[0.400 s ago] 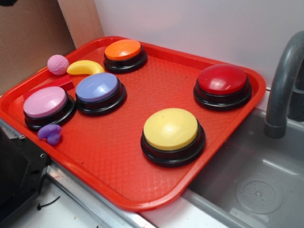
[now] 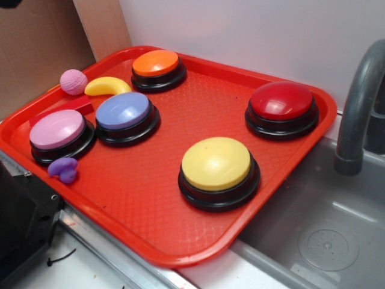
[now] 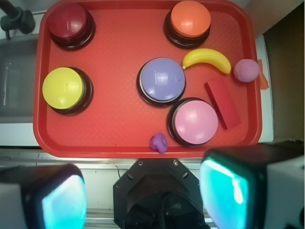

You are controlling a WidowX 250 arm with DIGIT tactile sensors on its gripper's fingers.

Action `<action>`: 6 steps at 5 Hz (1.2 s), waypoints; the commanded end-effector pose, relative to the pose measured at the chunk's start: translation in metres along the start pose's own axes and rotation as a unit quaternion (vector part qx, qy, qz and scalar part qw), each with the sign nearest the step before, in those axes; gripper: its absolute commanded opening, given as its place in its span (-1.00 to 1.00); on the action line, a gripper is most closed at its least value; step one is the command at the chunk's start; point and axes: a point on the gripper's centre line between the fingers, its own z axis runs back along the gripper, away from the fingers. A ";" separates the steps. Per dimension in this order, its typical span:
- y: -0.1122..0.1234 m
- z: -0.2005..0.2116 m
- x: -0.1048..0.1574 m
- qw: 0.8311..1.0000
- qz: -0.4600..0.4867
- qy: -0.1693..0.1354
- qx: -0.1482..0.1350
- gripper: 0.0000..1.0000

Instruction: Push the purple button.

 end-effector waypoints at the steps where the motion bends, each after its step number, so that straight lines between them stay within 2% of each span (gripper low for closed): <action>1: 0.036 -0.097 0.082 0.995 -0.074 0.028 0.066 1.00; 2: 0.041 -0.145 0.086 0.994 -0.088 0.024 0.067 1.00; 3: 0.043 -0.168 0.087 0.994 -0.097 0.016 0.055 1.00; 4: 0.041 -0.184 0.086 0.993 -0.099 0.028 0.049 1.00; 5: 0.042 -0.183 0.088 0.994 -0.102 0.025 0.040 1.00; 6: 0.044 -0.160 0.092 0.994 -0.098 0.015 0.043 1.00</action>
